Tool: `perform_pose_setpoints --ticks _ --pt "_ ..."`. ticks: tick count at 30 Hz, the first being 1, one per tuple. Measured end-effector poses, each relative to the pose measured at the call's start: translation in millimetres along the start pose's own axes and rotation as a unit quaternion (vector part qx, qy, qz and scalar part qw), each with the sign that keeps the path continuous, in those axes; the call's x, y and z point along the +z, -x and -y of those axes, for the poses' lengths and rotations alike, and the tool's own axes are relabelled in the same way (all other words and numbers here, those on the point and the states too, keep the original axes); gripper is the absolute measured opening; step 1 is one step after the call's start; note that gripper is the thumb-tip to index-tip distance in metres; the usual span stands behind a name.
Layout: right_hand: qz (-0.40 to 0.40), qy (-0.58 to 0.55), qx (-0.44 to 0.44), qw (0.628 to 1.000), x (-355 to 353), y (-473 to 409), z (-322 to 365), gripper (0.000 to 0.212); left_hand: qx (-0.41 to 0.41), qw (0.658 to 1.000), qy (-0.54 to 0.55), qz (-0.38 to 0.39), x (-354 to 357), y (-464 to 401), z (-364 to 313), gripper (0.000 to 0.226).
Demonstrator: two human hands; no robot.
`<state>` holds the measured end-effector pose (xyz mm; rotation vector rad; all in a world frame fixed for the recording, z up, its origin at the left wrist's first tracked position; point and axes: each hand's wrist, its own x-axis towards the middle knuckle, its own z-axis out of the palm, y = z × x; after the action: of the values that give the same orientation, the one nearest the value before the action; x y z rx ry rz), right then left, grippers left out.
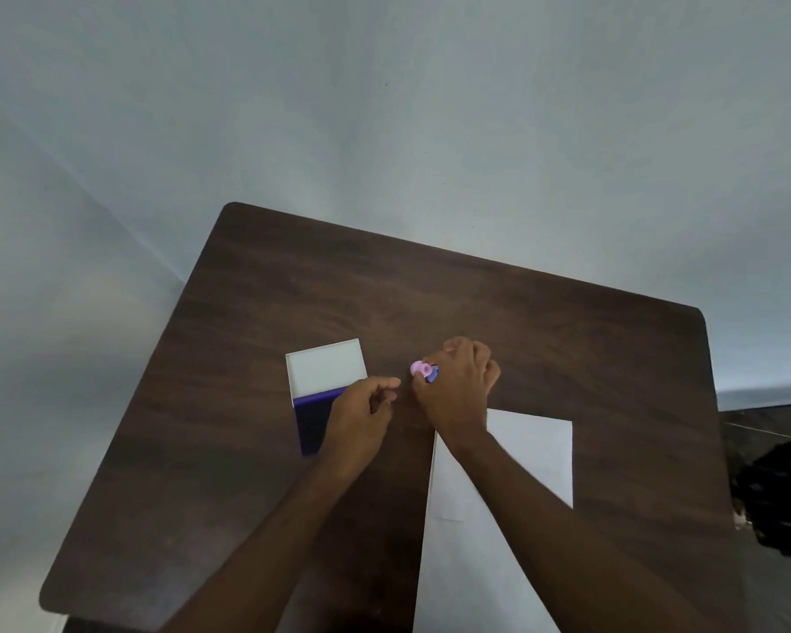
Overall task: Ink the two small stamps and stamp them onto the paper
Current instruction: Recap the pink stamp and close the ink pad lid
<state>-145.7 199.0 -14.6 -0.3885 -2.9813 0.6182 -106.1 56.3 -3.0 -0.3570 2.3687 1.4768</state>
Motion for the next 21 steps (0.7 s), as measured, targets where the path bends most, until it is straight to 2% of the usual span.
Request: perform_pose_setpoints --ticks 5,12,17,21 --pt "0.046 0.087 -0.041 0.994 10 -3 -2 0.026 -0.022 1.0 0.009 -0.002 2 -4 3 0.026" --pt "0.065 0.105 -0.041 0.992 14 -6 -1 0.028 -0.023 0.999 0.022 -0.023 2 -11 0 0.024" --pt "0.038 0.022 -0.03 0.999 9 -4 -2 0.021 -0.027 0.999 0.02 -0.02 4 -13 -1 0.023" --pt "0.042 -0.024 -0.03 0.998 5 -4 -3 0.023 -0.029 0.999 0.038 -0.022 3 -12 -3 0.022"
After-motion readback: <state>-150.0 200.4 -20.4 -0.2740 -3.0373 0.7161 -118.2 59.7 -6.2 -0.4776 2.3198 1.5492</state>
